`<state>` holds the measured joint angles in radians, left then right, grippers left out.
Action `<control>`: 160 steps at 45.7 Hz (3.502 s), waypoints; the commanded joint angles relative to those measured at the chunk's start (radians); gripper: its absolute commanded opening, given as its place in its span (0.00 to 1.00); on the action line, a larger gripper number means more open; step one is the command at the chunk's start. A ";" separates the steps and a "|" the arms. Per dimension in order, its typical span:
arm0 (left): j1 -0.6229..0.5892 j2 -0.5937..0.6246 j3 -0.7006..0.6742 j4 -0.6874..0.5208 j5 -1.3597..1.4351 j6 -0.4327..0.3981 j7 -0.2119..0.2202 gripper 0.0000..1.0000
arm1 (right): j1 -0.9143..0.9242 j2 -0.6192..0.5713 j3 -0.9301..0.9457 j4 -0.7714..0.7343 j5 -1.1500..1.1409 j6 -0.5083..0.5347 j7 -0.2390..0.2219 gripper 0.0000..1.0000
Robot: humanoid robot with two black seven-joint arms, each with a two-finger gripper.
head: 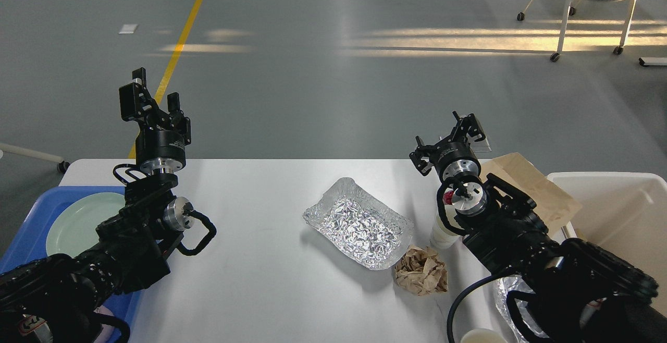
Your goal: Tidy desktop
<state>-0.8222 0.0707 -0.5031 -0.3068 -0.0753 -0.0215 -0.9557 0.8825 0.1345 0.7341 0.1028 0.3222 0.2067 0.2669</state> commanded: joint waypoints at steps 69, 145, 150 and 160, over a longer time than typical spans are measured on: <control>0.000 0.000 0.000 0.000 0.000 0.000 0.000 0.96 | 0.673 -0.222 -1.558 0.001 -0.086 0.237 -0.014 1.00; 0.000 0.000 0.000 0.000 0.000 0.000 0.000 0.96 | 1.730 -0.512 -1.820 0.646 -0.293 0.753 -0.009 1.00; 0.000 0.001 0.000 0.000 0.000 0.000 0.000 0.96 | 1.739 -0.530 -1.823 0.644 -0.293 0.753 -0.011 1.00; 0.000 0.000 0.000 0.000 0.000 0.000 0.000 0.96 | 1.742 -0.573 -1.822 0.646 -0.293 0.753 -0.014 1.00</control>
<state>-0.8222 0.0712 -0.5031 -0.3068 -0.0751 -0.0215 -0.9557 2.6246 -0.4289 -1.0877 0.7485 0.0292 0.9600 0.2535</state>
